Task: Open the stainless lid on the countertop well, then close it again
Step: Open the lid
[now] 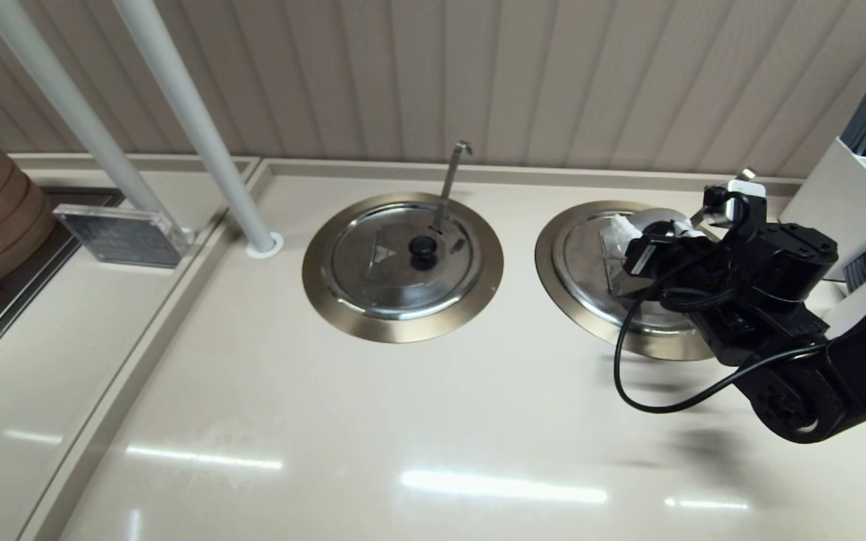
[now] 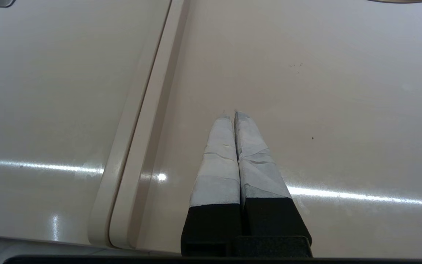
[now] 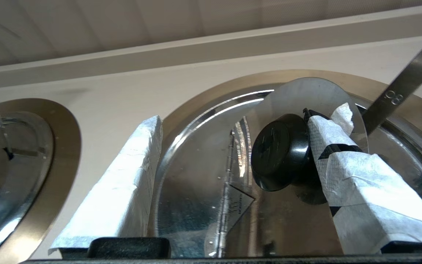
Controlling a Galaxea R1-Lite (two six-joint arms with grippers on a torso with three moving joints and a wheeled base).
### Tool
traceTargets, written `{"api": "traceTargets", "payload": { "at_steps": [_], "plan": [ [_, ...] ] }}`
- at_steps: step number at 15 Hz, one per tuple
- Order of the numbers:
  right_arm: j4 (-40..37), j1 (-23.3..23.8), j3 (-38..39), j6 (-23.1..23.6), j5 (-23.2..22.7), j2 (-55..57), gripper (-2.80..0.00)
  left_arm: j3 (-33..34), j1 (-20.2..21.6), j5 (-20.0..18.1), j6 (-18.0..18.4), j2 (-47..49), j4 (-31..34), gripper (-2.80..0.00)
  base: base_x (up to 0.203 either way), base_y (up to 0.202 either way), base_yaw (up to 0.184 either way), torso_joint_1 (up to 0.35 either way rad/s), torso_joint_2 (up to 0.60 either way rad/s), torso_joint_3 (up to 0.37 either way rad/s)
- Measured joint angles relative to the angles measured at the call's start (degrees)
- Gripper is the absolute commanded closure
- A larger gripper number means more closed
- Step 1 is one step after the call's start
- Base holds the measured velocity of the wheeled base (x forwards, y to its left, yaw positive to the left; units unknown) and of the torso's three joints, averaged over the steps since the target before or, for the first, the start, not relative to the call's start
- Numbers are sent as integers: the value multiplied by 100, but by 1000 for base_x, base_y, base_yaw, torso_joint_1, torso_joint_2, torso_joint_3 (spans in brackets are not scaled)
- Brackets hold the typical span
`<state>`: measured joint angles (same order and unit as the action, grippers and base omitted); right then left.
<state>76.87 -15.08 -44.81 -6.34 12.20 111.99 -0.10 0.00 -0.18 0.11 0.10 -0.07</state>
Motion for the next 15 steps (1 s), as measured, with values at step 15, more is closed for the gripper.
{"api": "traceTargets", "payload": {
  "at_steps": [15],
  "plan": [
    [-119,-778,125,-16,208,-295,-280,0,0,1,-1,0,0,0,0,0,0,0,0,0]
  ]
}}
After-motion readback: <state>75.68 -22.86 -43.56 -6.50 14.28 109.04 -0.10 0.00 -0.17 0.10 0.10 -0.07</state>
